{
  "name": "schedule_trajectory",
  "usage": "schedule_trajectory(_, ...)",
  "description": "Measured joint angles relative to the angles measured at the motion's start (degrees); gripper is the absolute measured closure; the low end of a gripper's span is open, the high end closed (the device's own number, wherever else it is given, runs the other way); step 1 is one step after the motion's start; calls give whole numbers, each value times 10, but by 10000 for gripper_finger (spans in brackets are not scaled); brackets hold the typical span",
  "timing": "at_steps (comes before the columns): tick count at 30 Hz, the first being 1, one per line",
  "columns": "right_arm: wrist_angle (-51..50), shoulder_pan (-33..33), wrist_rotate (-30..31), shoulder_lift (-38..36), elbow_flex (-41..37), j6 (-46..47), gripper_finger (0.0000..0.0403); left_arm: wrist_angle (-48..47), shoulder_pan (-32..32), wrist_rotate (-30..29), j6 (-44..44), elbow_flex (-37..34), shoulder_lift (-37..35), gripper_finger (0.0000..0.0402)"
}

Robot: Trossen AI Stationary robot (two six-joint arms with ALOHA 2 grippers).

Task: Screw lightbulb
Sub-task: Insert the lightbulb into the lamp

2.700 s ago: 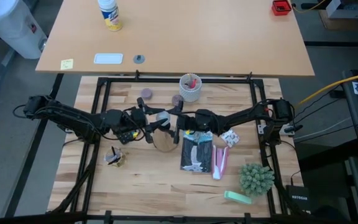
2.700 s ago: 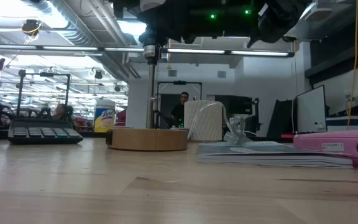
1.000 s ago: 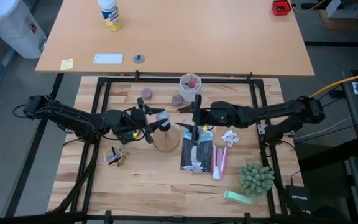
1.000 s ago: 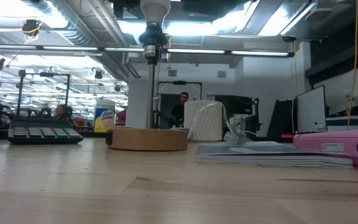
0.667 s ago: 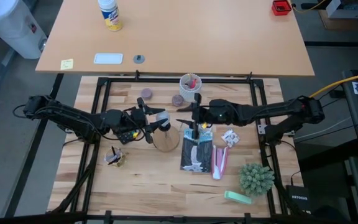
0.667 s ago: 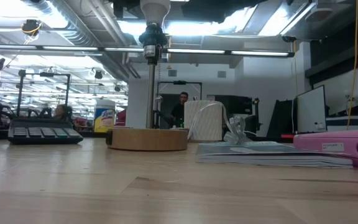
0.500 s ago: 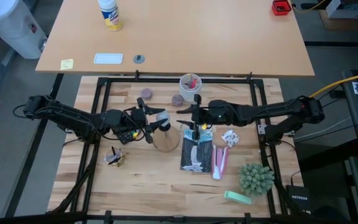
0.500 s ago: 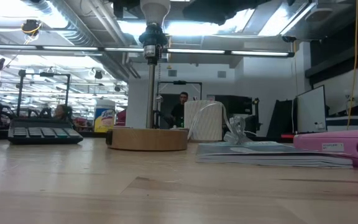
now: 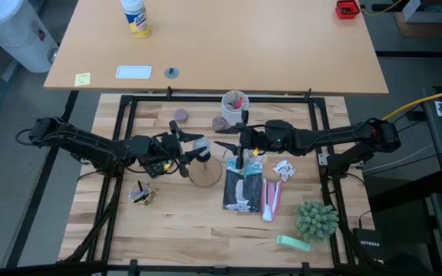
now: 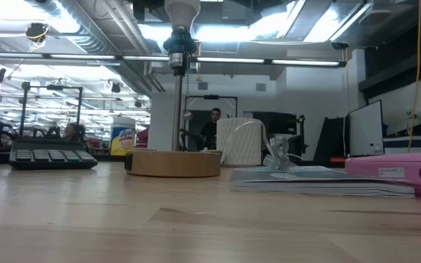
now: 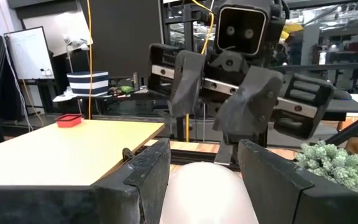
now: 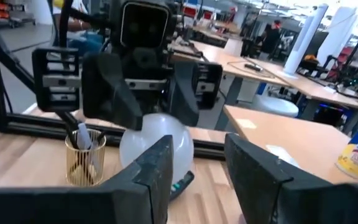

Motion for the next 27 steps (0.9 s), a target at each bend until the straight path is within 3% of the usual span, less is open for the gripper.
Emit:
schedule_trajectory(6, 58, 0, -58, 31, 0, 1, 253, 1, -2, 0, 1, 0, 0, 222)
schedule_trajectory(27, 55, 0, -43, 53, 0, 0, 253, 2, -2, 1, -1, 0, 0, 222)
